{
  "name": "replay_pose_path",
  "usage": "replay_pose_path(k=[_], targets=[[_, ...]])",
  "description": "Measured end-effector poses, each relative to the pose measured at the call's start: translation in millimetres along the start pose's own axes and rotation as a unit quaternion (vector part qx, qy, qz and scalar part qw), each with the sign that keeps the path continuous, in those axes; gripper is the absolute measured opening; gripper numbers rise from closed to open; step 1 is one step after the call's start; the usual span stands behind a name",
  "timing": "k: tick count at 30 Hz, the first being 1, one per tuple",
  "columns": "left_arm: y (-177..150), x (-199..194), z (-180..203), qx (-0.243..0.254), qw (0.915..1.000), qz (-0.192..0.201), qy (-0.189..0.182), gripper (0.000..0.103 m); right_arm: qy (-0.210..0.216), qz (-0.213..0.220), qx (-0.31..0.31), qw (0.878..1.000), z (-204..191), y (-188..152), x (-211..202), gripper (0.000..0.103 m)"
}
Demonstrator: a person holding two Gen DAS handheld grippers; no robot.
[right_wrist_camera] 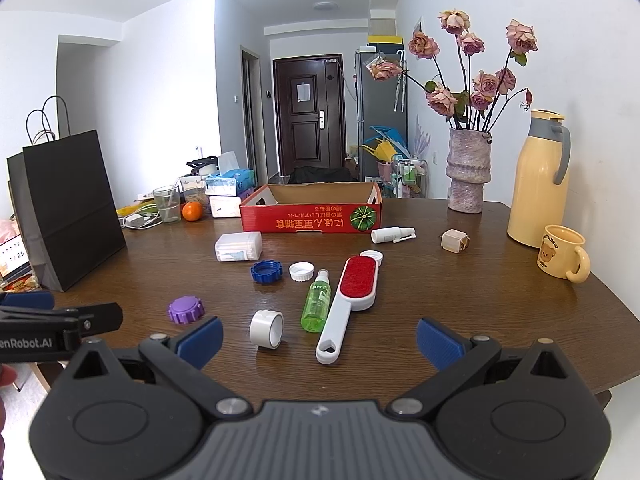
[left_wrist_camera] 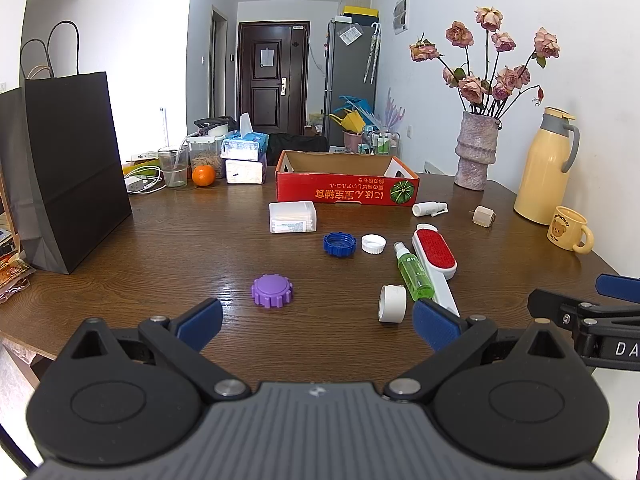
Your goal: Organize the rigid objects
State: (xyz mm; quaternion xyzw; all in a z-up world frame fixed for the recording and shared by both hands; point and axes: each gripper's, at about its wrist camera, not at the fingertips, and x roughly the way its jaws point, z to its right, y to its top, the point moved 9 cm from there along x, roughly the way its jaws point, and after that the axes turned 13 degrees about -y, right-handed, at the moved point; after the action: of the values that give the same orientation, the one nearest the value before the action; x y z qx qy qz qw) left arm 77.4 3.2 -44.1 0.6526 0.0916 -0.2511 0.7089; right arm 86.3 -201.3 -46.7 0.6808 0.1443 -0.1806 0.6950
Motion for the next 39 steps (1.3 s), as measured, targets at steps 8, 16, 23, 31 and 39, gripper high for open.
replay_pose_path(k=[8, 16, 23, 31, 39], targets=[[0, 0, 0, 0.000, 1.0000, 0.000, 0.000, 0.103, 0.000, 0.000, 0.000, 1.000, 0, 0, 0, 0.103], [0, 0, -1, -0.001, 1.0000, 0.000, 0.000, 0.103, 0.000, 0.000, -0.001, 1.000, 0, 0, 0, 0.103], [0, 0, -1, -0.001, 1.0000, 0.000, -0.001, 0.103, -0.001, 0.000, 0.000, 1.000, 0, 0, 0, 0.103], [1, 5, -2, -0.004, 1.0000, -0.002, 0.002, 0.103, 0.000, -0.004, -0.003, 1.000, 2, -1, 5, 0.103], [-3, 33, -15, -0.021, 0.9996, -0.020, 0.005, 0.103, -0.007, -0.022, -0.009, 1.000, -1, -4, 32, 0.103]])
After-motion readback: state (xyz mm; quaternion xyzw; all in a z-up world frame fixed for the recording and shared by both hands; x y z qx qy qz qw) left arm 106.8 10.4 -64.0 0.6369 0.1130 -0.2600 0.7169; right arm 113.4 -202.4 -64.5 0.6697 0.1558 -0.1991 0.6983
